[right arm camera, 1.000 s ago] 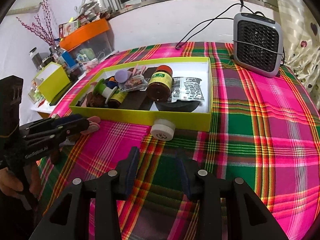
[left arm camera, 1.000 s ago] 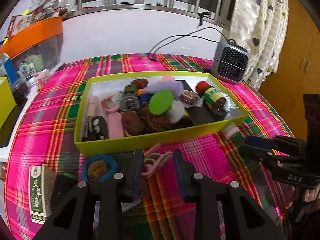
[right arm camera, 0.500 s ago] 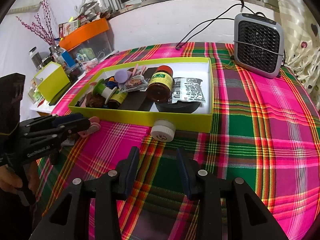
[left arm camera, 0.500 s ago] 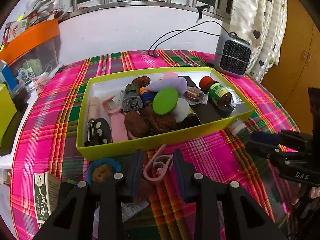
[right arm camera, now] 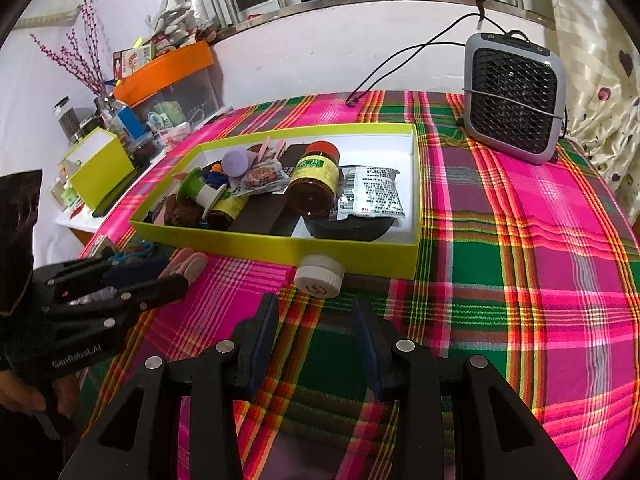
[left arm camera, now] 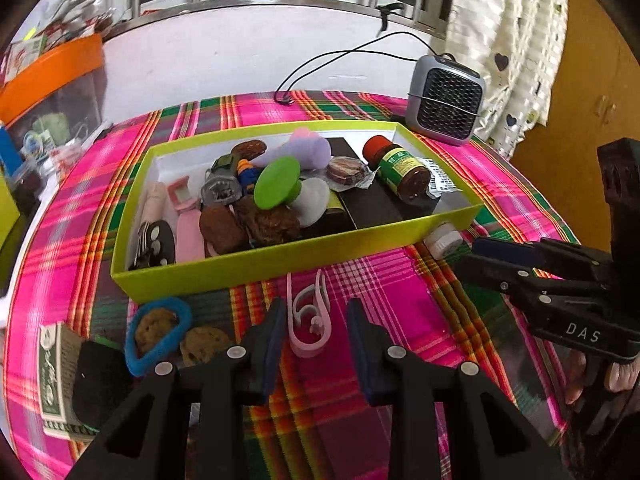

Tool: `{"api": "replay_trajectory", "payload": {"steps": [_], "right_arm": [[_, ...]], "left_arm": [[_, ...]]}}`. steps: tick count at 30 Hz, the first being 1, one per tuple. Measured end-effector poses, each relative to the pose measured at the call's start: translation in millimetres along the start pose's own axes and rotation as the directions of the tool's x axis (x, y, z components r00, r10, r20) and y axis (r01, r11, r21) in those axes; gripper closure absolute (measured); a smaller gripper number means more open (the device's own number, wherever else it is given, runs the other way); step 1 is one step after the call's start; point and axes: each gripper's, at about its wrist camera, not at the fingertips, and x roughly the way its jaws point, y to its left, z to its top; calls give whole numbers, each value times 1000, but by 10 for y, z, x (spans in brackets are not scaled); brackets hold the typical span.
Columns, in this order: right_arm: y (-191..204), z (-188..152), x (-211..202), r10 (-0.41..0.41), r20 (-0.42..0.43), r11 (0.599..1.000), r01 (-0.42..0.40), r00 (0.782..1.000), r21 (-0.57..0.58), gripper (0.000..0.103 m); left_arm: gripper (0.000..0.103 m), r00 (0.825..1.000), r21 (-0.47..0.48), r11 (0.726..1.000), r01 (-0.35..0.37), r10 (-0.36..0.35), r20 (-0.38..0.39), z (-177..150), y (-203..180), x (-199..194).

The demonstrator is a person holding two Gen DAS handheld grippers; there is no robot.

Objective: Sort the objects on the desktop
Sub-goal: 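Close the left gripper on the pink hair clip while the right grasps the white jar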

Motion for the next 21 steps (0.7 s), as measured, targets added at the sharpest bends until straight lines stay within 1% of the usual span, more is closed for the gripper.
{"api": "replay_trajectory", "payload": {"steps": [5,10,16,21], "right_arm": [[19,56,48,-12,4,1000,12,1000,-2,63],[47,90,105,-26,3,1000,26,1000,-3,63],[66,109,162,-39,-3,999,39,999,2,63],[31,118,207,-53,-15,998,54,998,30,63]], "left_arm": [[72,1000,-39,999,-10,9,-6,-42,-5,62],[72,1000,-63,998,-13,13,11,-57,4,68],[72,1000,-70,997,-14,15,25,-72,4,66],[72,1000,-78,997,-7,9,27,-71,16,65]]}}
